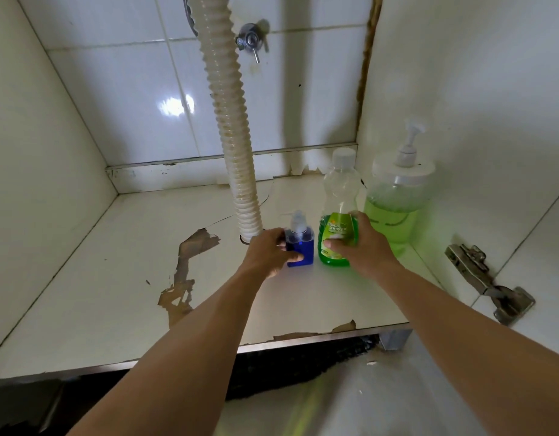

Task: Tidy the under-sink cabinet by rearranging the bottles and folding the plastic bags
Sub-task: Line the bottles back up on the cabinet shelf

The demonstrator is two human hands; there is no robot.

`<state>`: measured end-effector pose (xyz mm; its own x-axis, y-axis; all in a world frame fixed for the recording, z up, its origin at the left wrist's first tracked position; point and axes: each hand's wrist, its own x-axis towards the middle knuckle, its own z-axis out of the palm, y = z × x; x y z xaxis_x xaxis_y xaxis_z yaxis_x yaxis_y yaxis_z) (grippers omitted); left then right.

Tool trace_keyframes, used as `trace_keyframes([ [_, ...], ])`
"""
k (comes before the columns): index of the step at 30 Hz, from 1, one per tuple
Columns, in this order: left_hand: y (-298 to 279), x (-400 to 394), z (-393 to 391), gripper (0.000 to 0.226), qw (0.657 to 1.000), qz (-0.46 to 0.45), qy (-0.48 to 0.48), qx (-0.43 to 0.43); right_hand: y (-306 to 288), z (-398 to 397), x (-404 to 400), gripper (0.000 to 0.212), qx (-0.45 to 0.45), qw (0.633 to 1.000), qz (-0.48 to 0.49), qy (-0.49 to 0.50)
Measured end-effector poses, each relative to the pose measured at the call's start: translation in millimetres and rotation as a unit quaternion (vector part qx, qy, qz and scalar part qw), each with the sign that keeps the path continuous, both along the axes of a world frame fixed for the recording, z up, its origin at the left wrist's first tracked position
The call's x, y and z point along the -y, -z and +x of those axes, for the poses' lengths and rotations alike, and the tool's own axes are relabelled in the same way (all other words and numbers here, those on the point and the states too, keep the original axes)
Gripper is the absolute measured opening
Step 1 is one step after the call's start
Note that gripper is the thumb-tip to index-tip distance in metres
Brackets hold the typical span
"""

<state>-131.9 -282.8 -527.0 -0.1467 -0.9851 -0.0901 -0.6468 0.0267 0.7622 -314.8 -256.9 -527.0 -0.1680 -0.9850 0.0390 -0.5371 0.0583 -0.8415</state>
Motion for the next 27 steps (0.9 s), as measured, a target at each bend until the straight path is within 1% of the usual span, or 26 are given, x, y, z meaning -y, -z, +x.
trace_keyframes([
  [2, -0.7, 4.2, -1.0, 0.047, 1.000, 0.002, -0.002, 0.014, 3.6, -2.3, -5.4, 0.065, -0.028, 1.000, 0.001, 0.011],
  [5, -1.5, 8.5, -1.0, 0.047, 1.000, 0.001, 0.000, 0.031, 10.4, -2.6, -10.4, 0.071, -0.049, 0.998, 0.014, 0.025],
  [9, -4.8, 17.6, 1.8, 0.047, 0.998, 0.012, 0.011, 0.057, 11.7, -1.4, -3.0, 0.060, -0.080, 0.996, 0.002, 0.035],
  [15, -4.6, 22.7, 1.0, 0.049, 0.998, 0.019, -0.007, 0.062, 13.1, -3.8, -0.8, 0.060, -0.103, 0.993, 0.033, 0.047],
  [18, 0.2, 20.2, 1.0, 0.056, 0.996, 0.046, -0.026, 0.070, 7.8, -2.6, -9.3, 0.058, -0.102, 0.992, 0.053, 0.052],
  [19, 2.3, 17.0, 1.9, 0.060, 0.995, 0.054, -0.033, 0.078, 4.9, -2.2, -16.6, 0.058, -0.094, 0.993, 0.045, 0.057],
  [21, 4.5, 3.0, 5.2, 0.069, 0.993, 0.058, -0.056, 0.084, 4.5, -1.5, -36.7, 0.058, -0.065, 0.995, -0.007, 0.073],
  [22, 4.1, -7.6, 7.3, 0.072, 0.993, 0.045, -0.072, 0.082, 6.1, -0.5, -50.5, 0.056, -0.045, 0.995, -0.043, 0.081],
  [24, 1.3, -38.1, 12.6, 0.065, 0.990, -0.039, -0.101, 0.087, 10.4, 4.8, -82.8, 0.046, 0.002, 0.991, -0.108, 0.082],
  [26, -6.3, -74.2, 16.7, 0.048, 0.980, -0.131, -0.109, 0.105, 17.2, 11.8, -109.4, 0.036, 0.039, 0.990, -0.126, 0.058],
  [27, -10.7, -92.6, 18.3, 0.041, 0.975, -0.154, -0.103, 0.119, 23.1, 15.7, -120.0, 0.033, 0.053, 0.991, -0.113, 0.043],
])
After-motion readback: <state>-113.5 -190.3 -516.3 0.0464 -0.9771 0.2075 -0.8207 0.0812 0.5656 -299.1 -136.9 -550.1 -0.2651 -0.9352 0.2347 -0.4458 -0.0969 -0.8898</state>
